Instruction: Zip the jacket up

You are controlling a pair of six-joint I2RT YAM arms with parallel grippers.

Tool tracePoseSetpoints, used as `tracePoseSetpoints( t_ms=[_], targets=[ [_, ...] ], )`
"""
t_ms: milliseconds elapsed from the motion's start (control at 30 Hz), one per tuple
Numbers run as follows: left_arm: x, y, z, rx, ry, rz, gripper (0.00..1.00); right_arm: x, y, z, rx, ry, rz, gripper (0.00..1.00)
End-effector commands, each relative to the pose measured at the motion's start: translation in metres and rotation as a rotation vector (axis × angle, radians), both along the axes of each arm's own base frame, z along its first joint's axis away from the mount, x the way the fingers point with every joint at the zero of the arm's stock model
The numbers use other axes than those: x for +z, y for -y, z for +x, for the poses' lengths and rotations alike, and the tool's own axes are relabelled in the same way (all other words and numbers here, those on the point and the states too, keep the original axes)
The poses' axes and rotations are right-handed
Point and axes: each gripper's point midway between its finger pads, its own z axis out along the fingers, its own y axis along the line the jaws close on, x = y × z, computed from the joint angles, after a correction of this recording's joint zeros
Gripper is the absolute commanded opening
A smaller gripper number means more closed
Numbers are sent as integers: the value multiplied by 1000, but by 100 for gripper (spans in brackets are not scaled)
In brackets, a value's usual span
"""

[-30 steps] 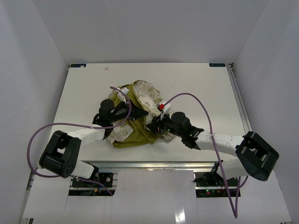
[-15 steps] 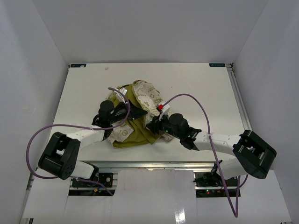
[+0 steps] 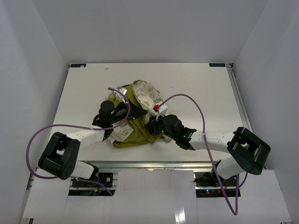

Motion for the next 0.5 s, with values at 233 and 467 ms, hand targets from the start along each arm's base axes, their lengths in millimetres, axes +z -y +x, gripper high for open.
tracePoseSetpoints(
  t_ms=[233,467],
  targets=[
    [10,1,-6,-9,18,-28,0,17,-4,10,-47,51,80,15],
    [-8,-2,-2,12,-20,23,22,20,-3,-1,1,58,117,8]
  ],
)
